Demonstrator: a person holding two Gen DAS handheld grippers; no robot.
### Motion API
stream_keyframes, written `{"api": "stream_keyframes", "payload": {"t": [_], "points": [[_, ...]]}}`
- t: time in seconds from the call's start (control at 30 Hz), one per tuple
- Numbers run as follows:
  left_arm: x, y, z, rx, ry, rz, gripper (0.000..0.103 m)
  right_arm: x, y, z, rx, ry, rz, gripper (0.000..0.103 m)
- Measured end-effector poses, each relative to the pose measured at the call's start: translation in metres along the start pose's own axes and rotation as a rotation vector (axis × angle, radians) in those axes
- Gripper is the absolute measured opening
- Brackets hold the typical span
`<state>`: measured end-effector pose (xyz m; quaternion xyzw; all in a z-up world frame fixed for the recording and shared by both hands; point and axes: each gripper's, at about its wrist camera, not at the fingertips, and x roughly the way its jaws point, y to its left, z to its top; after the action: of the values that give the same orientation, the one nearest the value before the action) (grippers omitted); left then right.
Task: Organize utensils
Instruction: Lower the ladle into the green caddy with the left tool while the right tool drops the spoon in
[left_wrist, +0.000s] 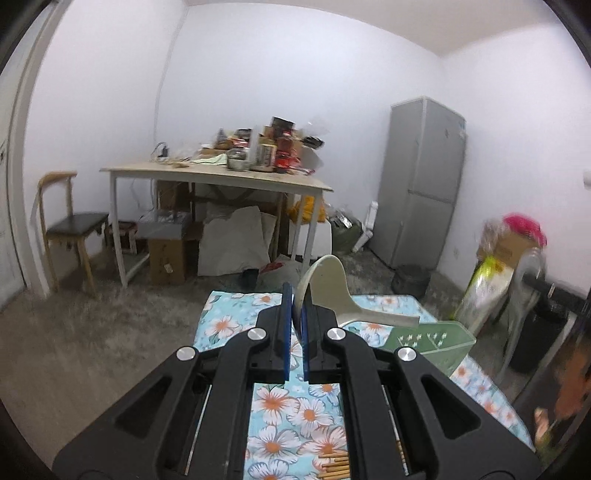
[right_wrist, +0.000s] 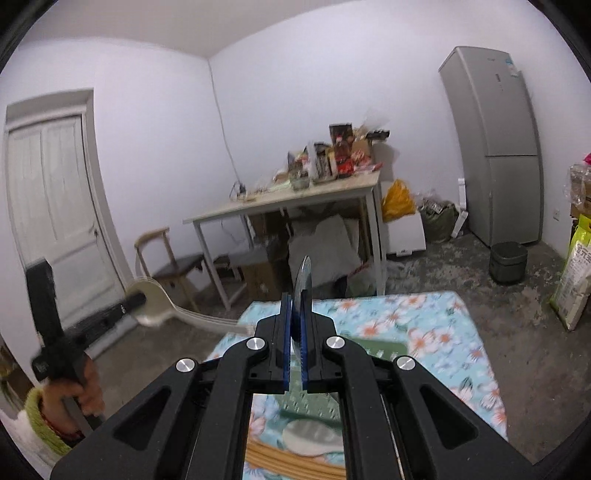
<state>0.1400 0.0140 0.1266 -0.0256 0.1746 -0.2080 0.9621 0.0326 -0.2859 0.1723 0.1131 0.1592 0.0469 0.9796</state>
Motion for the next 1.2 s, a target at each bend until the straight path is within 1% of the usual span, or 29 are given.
{"api": "stream_keyframes", "payload": {"t": [0.1,0.2,0.33,0.4,0.57,0.63,0.7,0.77,0.87,0.9,0.97,1.03,1.1,1.2], "points": [[0.012,-0.021,0.005,0.099,0.023,0.012,0.003,-0.009,-0.011,0.012,0.005,-0.041,0.001,0.004],[0.024,-0.041,0.003,0.234,0.039,0.060,0.003,-0.013,-0.019,0.023,0.011,-0.067,0.013,0.004],[0.043,-0.061,0.002,0.357,0.073,0.096,0.003,-0.014,-0.026,0.031,0.017,-0.087,0.029,0.004],[0.055,-0.071,0.001,0.396,0.106,0.093,0.003,-0.013,-0.031,0.038,0.023,-0.100,0.047,0.004],[0.083,-0.085,-0.005,0.450,0.199,0.067,0.003,-0.015,-0.039,0.051,0.039,-0.127,0.104,0.004],[0.095,-0.087,-0.009,0.440,0.252,0.043,0.004,-0.012,-0.043,0.054,0.045,-0.125,0.129,0.004],[0.103,-0.084,-0.010,0.400,0.284,0.014,0.007,-0.004,-0.050,0.056,0.069,-0.111,0.164,0.004],[0.112,-0.079,-0.010,0.328,0.323,-0.038,0.009,0.009,-0.061,0.055,0.107,-0.085,0.208,0.004],[0.119,-0.071,-0.010,0.239,0.334,-0.098,0.010,0.020,-0.072,0.051,0.149,-0.062,0.237,0.004],[0.121,-0.071,-0.009,0.224,0.333,-0.109,0.012,0.025,-0.076,0.049,0.163,-0.059,0.247,0.004],[0.117,-0.068,-0.006,0.179,0.301,-0.139,0.022,0.033,-0.081,0.049,0.188,-0.060,0.279,0.004],[0.110,-0.067,-0.002,0.154,0.252,-0.151,0.047,0.037,-0.085,0.050,0.203,-0.069,0.311,0.004],[0.097,-0.064,0.003,0.130,0.182,-0.163,0.060,0.043,-0.086,0.052,0.201,-0.078,0.336,0.004],[0.081,-0.062,0.005,0.105,0.130,-0.173,0.066,0.057,-0.087,0.050,0.204,-0.072,0.367,0.004]]}}
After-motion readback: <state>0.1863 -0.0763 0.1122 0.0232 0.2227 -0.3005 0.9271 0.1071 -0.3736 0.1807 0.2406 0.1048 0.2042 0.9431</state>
